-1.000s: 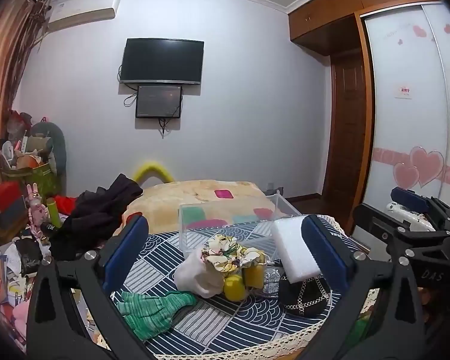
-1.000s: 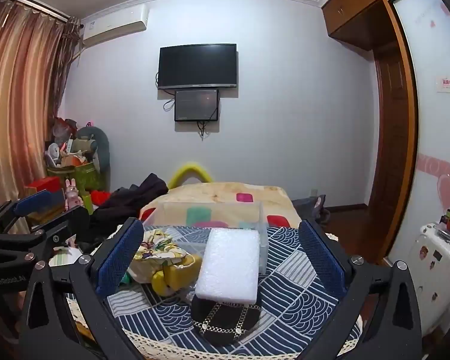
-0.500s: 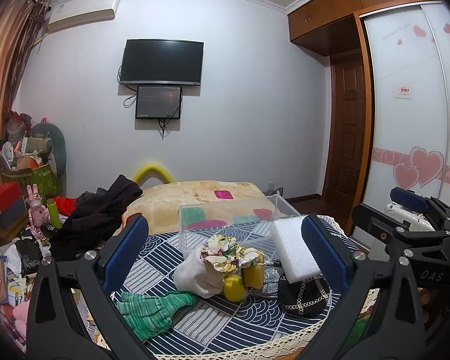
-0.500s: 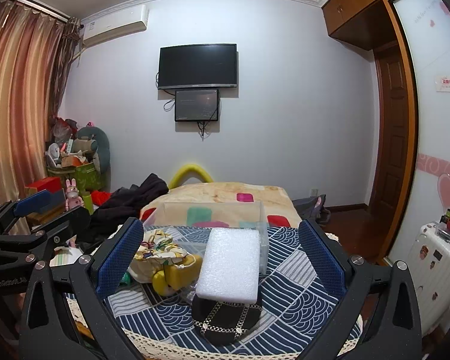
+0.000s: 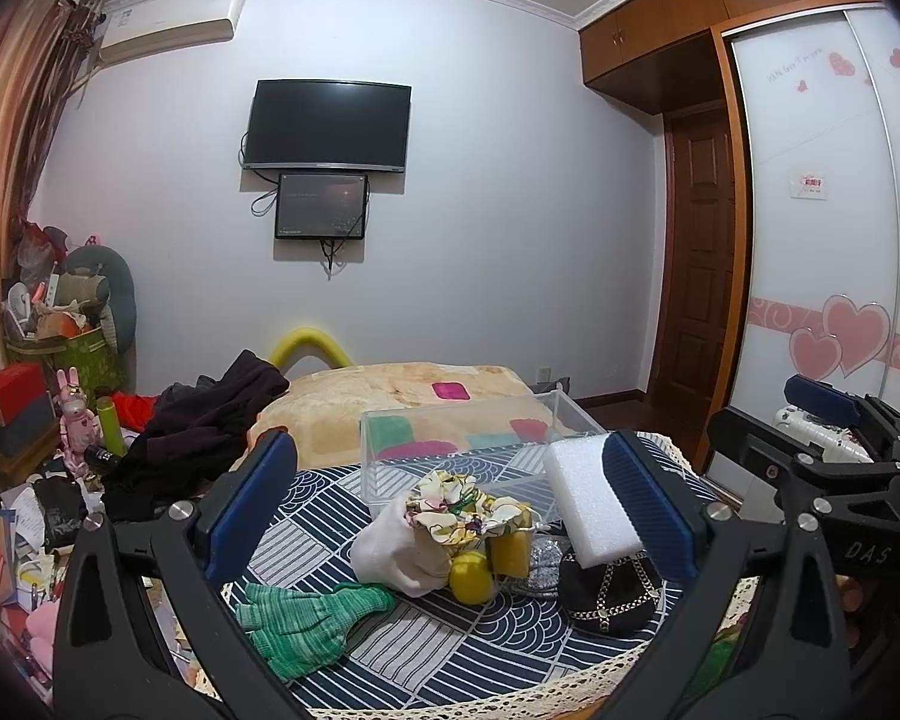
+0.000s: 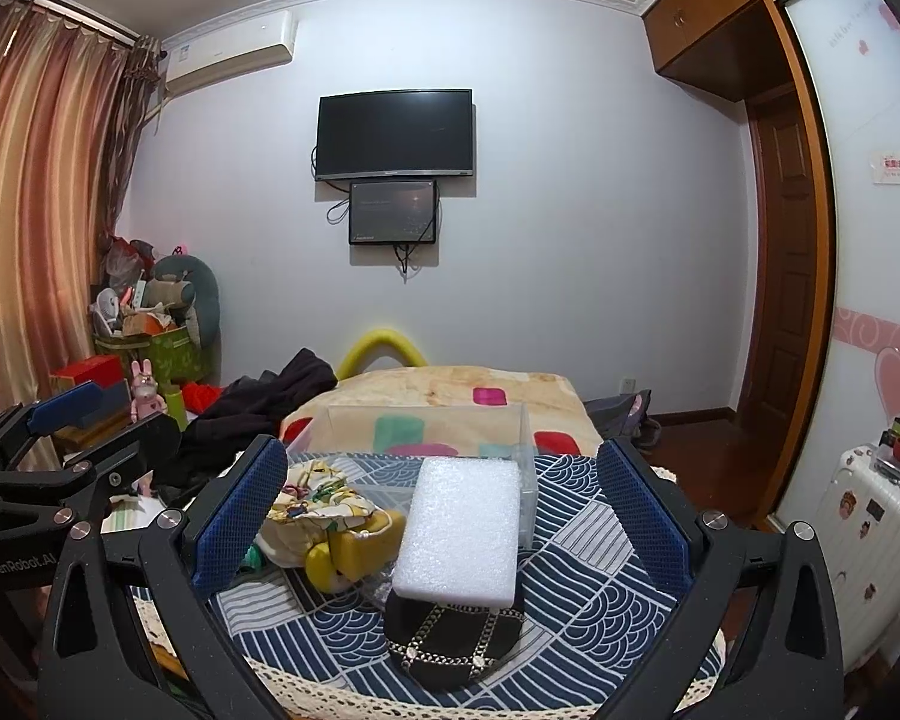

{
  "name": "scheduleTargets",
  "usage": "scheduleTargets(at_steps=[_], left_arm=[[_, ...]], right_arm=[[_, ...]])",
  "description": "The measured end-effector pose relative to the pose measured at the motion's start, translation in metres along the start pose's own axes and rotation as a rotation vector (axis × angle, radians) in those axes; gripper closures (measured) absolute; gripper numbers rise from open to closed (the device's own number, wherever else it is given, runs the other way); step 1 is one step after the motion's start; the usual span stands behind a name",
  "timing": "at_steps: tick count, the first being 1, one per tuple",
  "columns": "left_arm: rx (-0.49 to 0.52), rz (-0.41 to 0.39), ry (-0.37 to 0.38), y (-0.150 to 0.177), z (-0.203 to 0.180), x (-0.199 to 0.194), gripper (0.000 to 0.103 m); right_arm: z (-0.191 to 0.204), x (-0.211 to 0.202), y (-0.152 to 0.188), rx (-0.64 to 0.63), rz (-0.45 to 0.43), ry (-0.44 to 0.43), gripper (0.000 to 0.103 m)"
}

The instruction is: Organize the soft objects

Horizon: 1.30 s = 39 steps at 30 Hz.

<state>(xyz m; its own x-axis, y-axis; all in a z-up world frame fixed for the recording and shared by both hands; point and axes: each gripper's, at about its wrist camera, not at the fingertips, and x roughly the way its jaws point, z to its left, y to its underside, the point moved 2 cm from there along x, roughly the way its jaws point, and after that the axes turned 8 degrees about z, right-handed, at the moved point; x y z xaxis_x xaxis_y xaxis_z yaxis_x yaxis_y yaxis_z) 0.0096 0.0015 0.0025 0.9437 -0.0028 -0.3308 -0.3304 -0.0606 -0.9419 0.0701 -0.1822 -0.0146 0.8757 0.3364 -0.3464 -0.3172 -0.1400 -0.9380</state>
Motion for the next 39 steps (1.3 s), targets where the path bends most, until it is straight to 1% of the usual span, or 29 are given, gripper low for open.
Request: scheduleTargets(at_steps=[36, 39], left_arm=[[-0.001, -0.013, -0.005, -0.0007, 0.0005, -0.0014, 0.0], [0.004, -0.007, 0.011, -0.0002, 0.0004, -0.0006, 0.0]], right_arm=[[-0.001, -0.0074, -0.0052, 0.007, -0.012, -0.002, 0.0], [-0.0013, -0.0063, -0.0043, 0.005, -0.011, -0.005, 0.0]])
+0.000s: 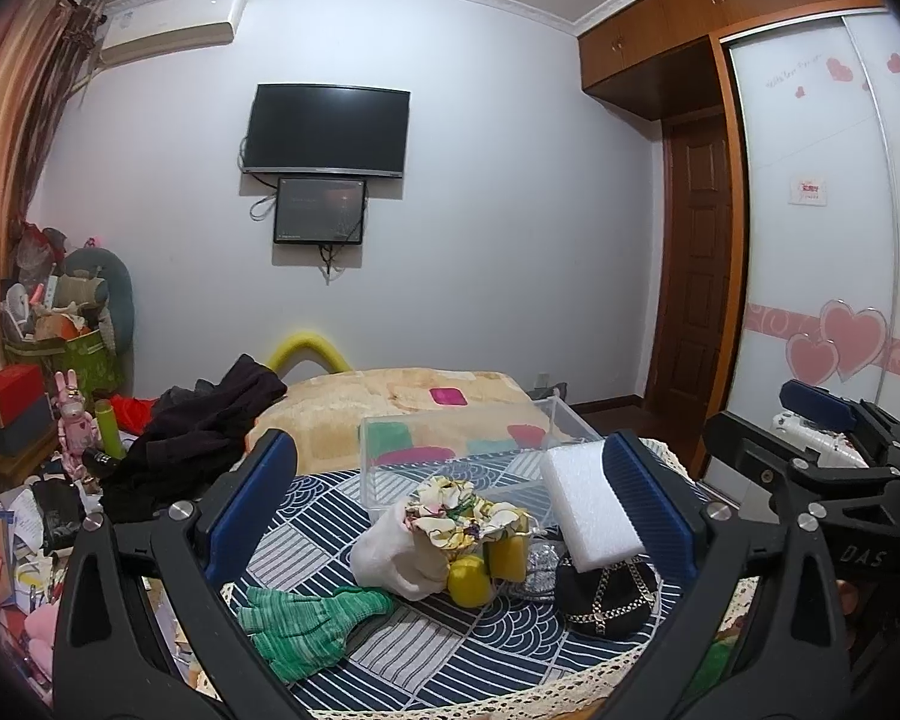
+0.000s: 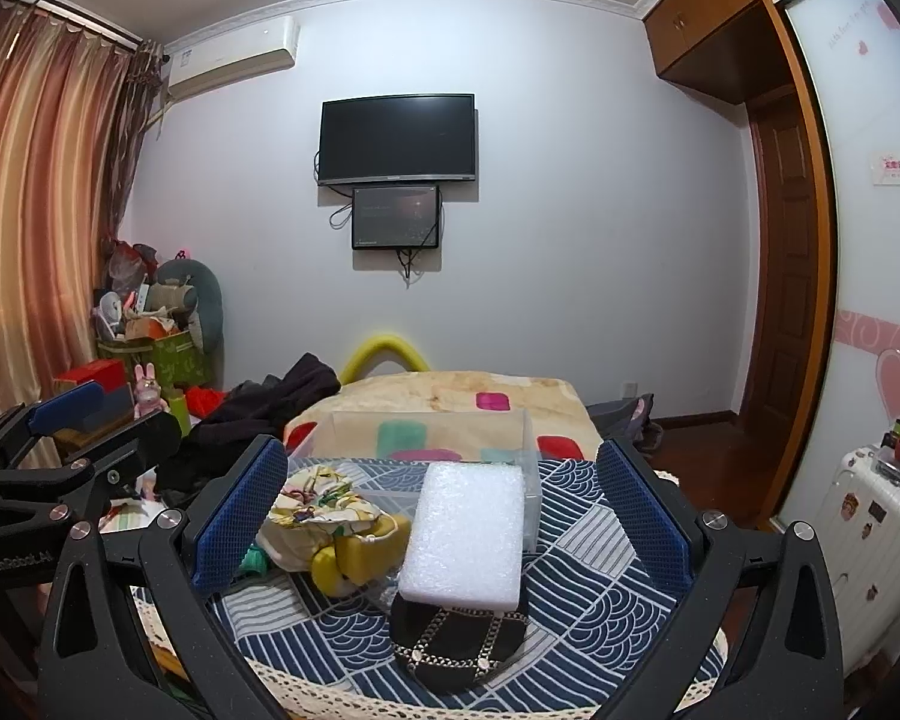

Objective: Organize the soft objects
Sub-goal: 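Grasp the white foam block with the right tool while the left grasps the green glove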

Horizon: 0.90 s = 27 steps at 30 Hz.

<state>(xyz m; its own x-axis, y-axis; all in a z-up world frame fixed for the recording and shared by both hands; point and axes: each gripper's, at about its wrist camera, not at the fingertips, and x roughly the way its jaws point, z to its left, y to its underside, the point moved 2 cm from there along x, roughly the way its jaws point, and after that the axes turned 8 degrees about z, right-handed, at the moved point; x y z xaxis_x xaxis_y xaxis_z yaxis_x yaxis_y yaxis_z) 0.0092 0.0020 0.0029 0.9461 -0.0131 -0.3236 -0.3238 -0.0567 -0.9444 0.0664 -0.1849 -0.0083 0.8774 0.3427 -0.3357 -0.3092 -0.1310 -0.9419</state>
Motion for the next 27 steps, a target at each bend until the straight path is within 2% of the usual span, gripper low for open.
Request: scheduleTargets(at_steps=[7, 8, 11, 13, 17, 21, 27], left_arm=[[-0.01, 0.035, 0.005, 0.007, 0.008, 0.01, 0.0], [-0.014, 0.04, 0.003, 0.008, 0.01, 0.012, 0.002], [-0.031, 0.066, -0.004, 0.013, 0.019, 0.018, 0.016], [-0.047, 0.094, -0.004, 0.016, 0.026, 0.025, 0.017], [-0.064, 0.138, -0.03, 0.026, 0.042, 0.038, 0.024], [-0.077, 0.209, -0.083, 0.045, 0.058, 0.056, 0.029], [-0.081, 0.327, -0.125, 0.08, 0.08, 0.078, 0.029]], right_arm=[[-0.001, 0.01, 0.005, 0.0, 0.028, -0.002, 0.0], [-0.002, 0.013, 0.006, 0.005, 0.035, -0.004, 0.0], [-0.005, 0.021, 0.01, 0.017, 0.06, -0.014, 0.0], [-0.006, 0.026, 0.014, 0.028, 0.083, -0.024, 0.002], [-0.008, 0.035, 0.02, 0.025, 0.127, -0.033, 0.011], [-0.008, 0.043, 0.026, 0.023, 0.152, -0.035, 0.013], [-0.006, 0.055, 0.033, 0.001, 0.2, -0.03, 0.013]])
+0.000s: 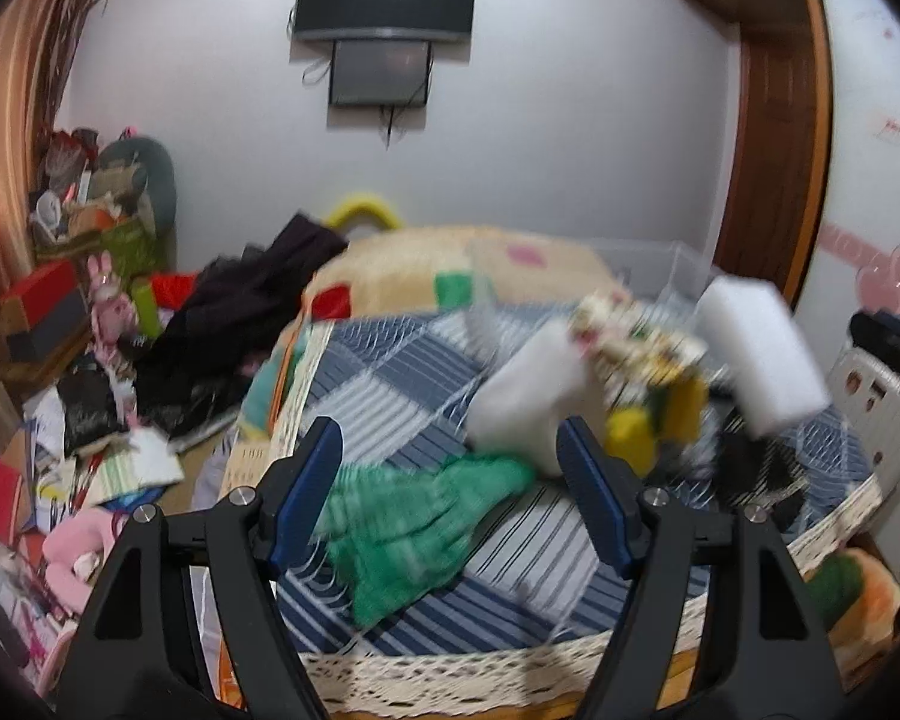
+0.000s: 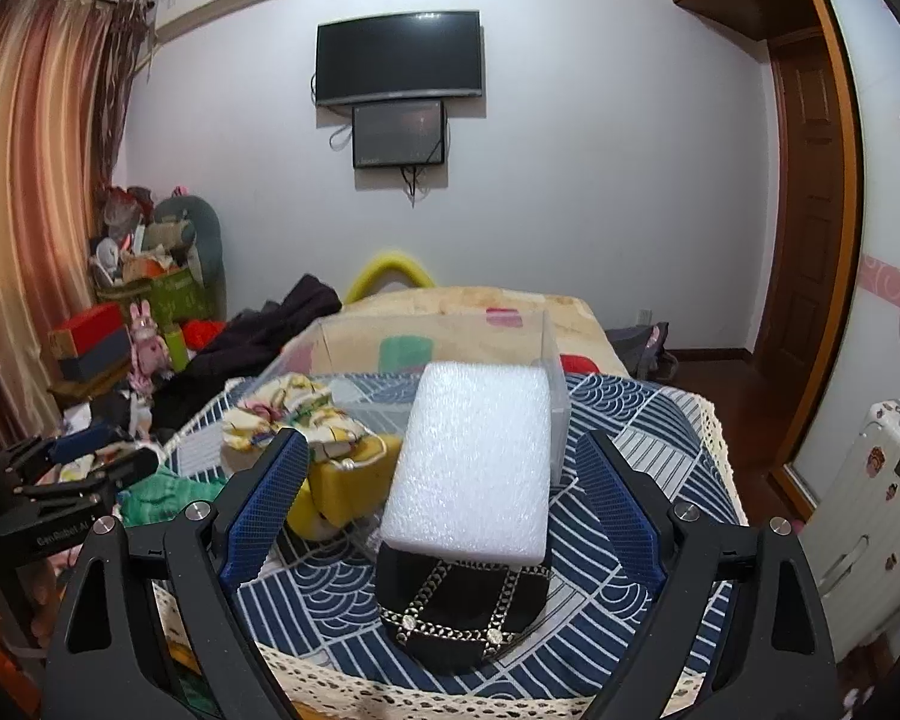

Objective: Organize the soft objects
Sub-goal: 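Grasp the white foam block with the right tool while the left grasps the green glove, then drop the green glove into the clear box with the left tool while the right drops the foam block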

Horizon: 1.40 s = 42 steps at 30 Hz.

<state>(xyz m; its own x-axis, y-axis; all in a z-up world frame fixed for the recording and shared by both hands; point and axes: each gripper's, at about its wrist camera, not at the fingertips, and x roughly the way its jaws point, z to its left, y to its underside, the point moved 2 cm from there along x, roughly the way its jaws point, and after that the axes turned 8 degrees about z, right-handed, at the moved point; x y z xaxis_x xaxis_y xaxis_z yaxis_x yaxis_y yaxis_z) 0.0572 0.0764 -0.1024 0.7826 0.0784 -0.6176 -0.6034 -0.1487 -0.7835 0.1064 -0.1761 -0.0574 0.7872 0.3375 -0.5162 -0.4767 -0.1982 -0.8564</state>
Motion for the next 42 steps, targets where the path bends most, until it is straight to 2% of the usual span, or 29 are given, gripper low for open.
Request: scheduleTargets(at_steps=[4, 8, 13, 15, 16, 18, 21, 23, 29, 36, 42], left_arm=[[-0.028, 0.083, -0.026, 0.012, 0.013, 0.028, 0.029], [-0.067, 0.154, -0.002, 0.02, 0.021, 0.053, 0.029], [-0.046, 0.21, -0.039, 0.03, 0.013, 0.074, 0.03], [-0.034, 0.197, -0.055, 0.031, 0.01, 0.076, 0.046], [-0.029, 0.192, -0.061, 0.031, 0.009, 0.075, 0.05], [-0.033, 0.185, -0.047, 0.03, 0.01, 0.073, 0.066], [-0.043, 0.175, -0.03, 0.027, 0.011, 0.067, 0.083], [-0.045, 0.159, -0.034, 0.025, 0.012, 0.062, 0.087], [-0.054, 0.08, -0.039, 0.016, 0.013, 0.036, 0.088], [-0.06, 0.007, 0.013, -0.005, 0.011, 0.007, 0.088], [-0.008, -0.05, 0.039, -0.033, -0.006, -0.005, 0.088]], right_arm=[[-0.003, 0.014, 0.003, 0.012, 0.045, 0.002, 0.013], [-0.011, 0.028, 0.006, 0.039, 0.093, 0.016, 0.012], [-0.014, 0.047, 0.009, 0.084, 0.171, 0.002, 0.009], [-0.015, 0.051, 0.01, 0.092, 0.192, 0.004, 0.009], [-0.015, 0.052, 0.01, 0.094, 0.198, 0.008, 0.009], [-0.015, 0.055, 0.01, 0.097, 0.204, 0.018, 0.009], [-0.014, 0.057, 0.009, 0.098, 0.203, 0.033, 0.01], [-0.014, 0.055, 0.009, 0.101, 0.199, 0.02, 0.023], [-0.017, 0.041, 0.006, 0.124, 0.15, -0.004, 0.024], [-0.021, 0.027, -0.005, 0.107, 0.075, 0.017, 0.024], [-0.024, 0.024, -0.019, 0.071, 0.038, 0.037, 0.024]])
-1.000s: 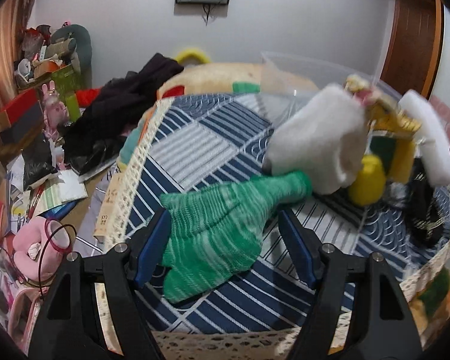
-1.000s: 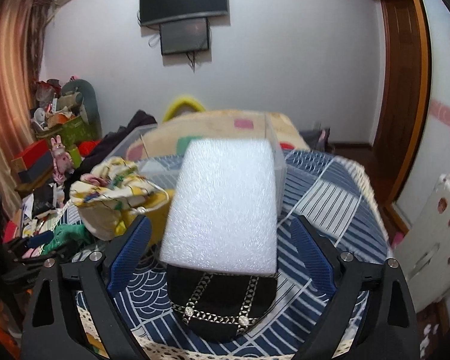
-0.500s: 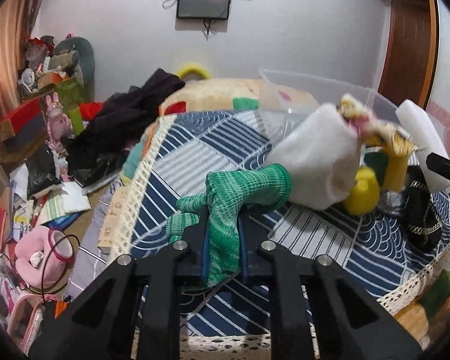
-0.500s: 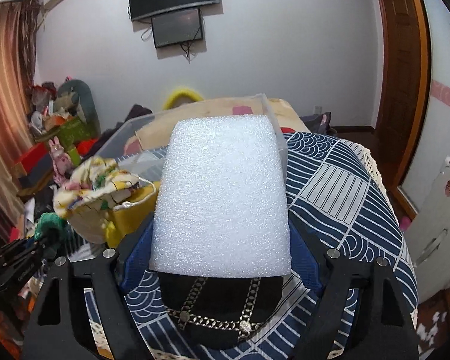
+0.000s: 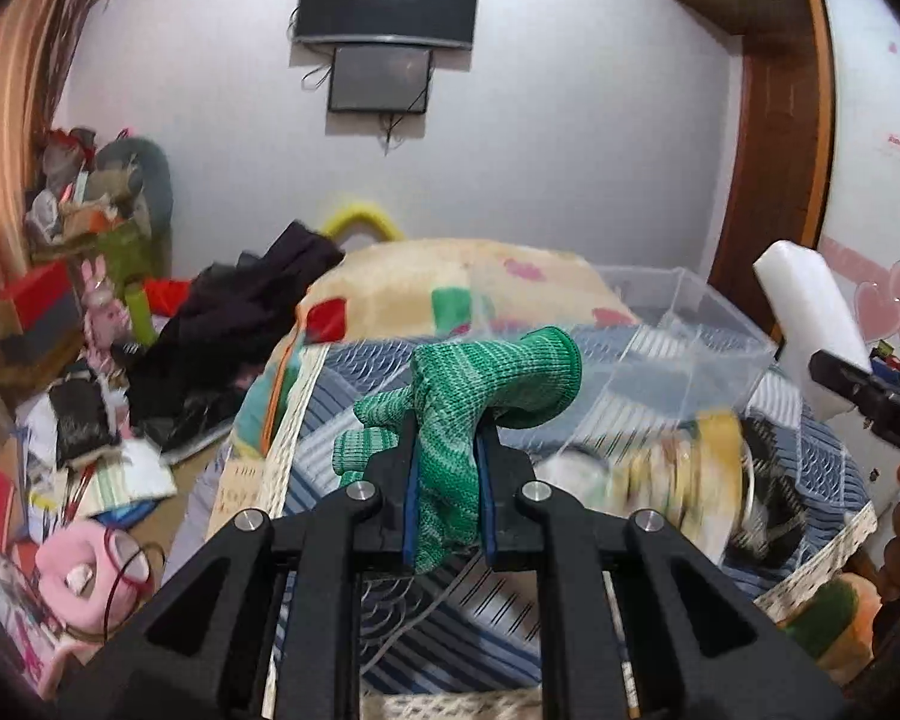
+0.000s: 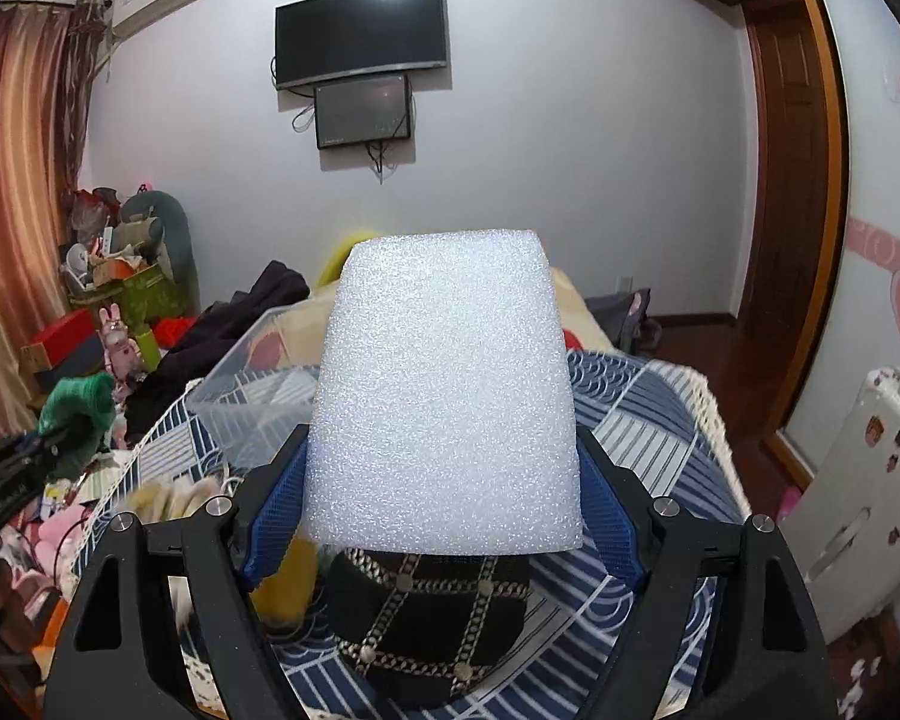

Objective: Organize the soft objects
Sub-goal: 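Drop the green glove into the clear box with the left tool while the right drops the foam block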

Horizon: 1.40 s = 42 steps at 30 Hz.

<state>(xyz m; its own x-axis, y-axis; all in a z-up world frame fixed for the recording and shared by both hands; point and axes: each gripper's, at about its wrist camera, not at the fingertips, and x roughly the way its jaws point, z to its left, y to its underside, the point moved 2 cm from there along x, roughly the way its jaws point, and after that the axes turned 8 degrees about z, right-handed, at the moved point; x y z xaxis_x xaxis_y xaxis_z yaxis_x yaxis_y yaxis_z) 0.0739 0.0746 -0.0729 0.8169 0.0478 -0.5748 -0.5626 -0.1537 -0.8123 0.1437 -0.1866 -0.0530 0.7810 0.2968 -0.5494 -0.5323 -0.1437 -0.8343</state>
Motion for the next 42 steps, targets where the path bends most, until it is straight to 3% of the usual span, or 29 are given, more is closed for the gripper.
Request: scheduleTargets(at_steps=[8, 19, 35, 37, 41, 42], left_arm=[[0.05, -0.04, 0.07, -0.044, -0.021, 0.009, 0.088], [0.094, 0.04, 0.111, -0.084, -0.041, 0.059, 0.088], [0.183, 0.268, 0.143, -0.087, -0.064, 0.148, 0.087], [0.194, 0.286, 0.143, -0.086, -0.066, 0.152, 0.083], [0.195, 0.307, 0.159, -0.083, -0.07, 0.154, 0.049], [0.193, 0.298, 0.158, -0.082, -0.07, 0.152, 0.045]], right_arm=[[-0.005, 0.004, -0.019, 0.0, -0.032, -0.005, 0.024], [0.006, 0.036, -0.043, -0.027, -0.034, -0.018, 0.024], [0.015, 0.105, -0.039, -0.135, 0.229, -0.062, 0.024], [0.015, 0.108, -0.036, -0.144, 0.252, -0.065, 0.023], [0.015, 0.111, -0.034, -0.161, 0.285, -0.046, 0.023], [0.015, 0.111, -0.034, -0.168, 0.294, -0.045, 0.022]])
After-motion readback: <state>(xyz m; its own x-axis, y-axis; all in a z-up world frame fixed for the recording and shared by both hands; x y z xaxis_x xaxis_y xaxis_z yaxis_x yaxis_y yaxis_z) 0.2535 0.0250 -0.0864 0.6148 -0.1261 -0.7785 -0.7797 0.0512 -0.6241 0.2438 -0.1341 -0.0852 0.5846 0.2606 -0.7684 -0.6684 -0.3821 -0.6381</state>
